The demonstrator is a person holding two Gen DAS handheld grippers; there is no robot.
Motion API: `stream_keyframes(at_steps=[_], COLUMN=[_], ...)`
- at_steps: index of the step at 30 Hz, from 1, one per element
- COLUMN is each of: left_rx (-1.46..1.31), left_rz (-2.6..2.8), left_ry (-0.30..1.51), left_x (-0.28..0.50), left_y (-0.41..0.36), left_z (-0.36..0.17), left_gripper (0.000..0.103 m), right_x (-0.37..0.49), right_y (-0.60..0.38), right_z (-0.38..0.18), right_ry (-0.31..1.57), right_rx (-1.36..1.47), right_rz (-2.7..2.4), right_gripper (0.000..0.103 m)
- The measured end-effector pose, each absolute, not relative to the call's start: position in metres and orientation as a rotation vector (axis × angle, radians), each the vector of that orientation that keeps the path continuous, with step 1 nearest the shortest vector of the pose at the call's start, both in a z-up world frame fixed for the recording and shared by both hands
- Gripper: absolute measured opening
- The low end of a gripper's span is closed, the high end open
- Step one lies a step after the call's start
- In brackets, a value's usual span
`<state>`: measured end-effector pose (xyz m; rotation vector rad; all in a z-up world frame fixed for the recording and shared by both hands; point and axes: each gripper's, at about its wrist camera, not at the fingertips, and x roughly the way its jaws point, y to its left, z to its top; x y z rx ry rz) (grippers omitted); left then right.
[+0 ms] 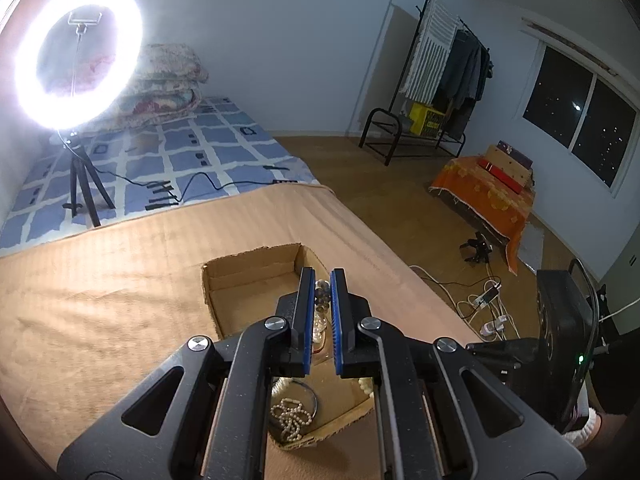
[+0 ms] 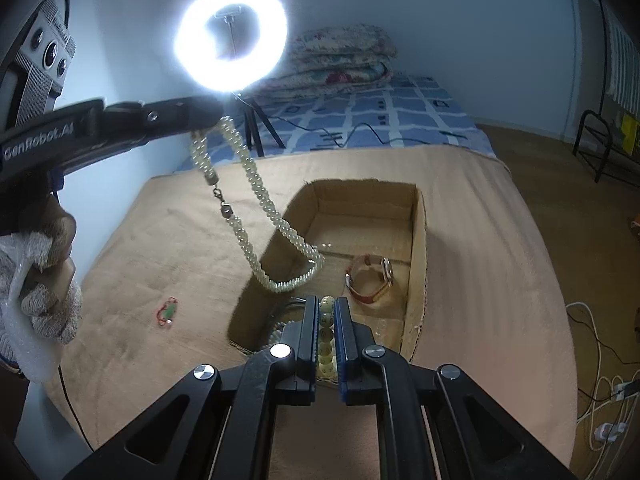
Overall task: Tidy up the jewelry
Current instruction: 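Carry necklace and bracelet into the cardboard box and open both tools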
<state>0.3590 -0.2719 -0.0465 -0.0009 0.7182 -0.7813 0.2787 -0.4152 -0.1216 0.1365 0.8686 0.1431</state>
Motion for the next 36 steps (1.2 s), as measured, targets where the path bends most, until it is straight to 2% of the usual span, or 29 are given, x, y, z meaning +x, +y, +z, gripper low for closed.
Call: stream_keyframes(at_steps=[31, 35, 36], left_rx=[0.072, 0.076, 0.076], left_rz=[-0.682, -0.681, -0.681], left_ry=[0.872, 0.879, 0.877], left_x=[0.393, 0.393, 0.393], left_y=[-0.304, -0.304, -0.304], left_z=[-0.129, -0.131, -0.131], left_gripper=[0.005, 0.005, 0.005], right_x=[0.301, 0.302, 0.301], right_y=[-0.420, -0.420, -0.420], right_z=[-0.185, -0.187, -0.187], right_ry=[0.987, 0.990, 0.990], right_rx=[0.144, 0.144, 0.141], right_rz=[0.107, 0.107, 0.104], right_gripper=[0.005, 0.007, 0.011])
